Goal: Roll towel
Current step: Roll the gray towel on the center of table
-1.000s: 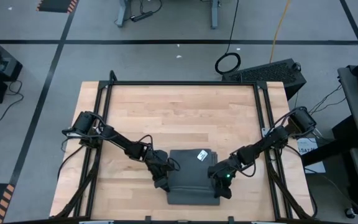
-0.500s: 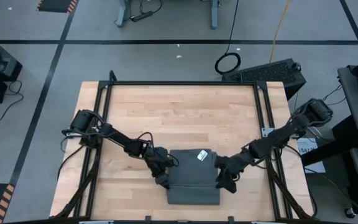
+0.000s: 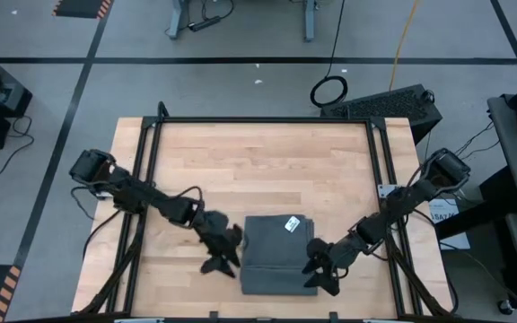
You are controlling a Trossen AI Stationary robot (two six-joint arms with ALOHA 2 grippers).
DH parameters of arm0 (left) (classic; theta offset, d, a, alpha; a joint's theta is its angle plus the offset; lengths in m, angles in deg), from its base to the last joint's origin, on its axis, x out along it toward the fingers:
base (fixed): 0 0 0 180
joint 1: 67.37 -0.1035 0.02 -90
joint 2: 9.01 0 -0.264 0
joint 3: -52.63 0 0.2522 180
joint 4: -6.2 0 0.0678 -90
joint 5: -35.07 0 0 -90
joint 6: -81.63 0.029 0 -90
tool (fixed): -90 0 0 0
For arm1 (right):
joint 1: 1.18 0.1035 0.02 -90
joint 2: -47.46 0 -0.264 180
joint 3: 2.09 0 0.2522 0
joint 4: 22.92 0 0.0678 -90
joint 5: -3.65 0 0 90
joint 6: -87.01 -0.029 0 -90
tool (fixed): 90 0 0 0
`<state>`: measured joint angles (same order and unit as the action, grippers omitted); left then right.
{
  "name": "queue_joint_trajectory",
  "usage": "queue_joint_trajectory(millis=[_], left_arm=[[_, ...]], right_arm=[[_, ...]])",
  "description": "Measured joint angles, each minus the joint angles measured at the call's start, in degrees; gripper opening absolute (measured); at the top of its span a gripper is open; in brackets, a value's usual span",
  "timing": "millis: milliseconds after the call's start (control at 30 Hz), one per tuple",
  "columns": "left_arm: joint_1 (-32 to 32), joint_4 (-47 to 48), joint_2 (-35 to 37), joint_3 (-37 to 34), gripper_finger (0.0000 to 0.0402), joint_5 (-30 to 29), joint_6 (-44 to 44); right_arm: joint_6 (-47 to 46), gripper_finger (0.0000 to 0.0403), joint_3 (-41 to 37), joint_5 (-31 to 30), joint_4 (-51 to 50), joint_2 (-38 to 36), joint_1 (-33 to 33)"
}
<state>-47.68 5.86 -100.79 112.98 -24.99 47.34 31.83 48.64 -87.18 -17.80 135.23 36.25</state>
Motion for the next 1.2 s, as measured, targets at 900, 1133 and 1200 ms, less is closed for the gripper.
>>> queue_joint_trajectory(millis=[900,1133,1200], left_arm=[[14.9,-2.8,-8.8,6.3,0.032,-39.0,27.7],[14.8,-1.9,-14.5,11.9,0.032,-42.2,28.5],[14.9,-0.6,-15.8,13.2,0.032,-42.2,27.3]], right_arm=[[21.4,0.0297,8.6,-12.4,-16.4,4.3,8.5],[20.5,0.0298,8.6,-15.9,-16.7,6.5,8.7],[18.6,0.0298,8.6,-15.7,-17.0,8.2,8.7]])
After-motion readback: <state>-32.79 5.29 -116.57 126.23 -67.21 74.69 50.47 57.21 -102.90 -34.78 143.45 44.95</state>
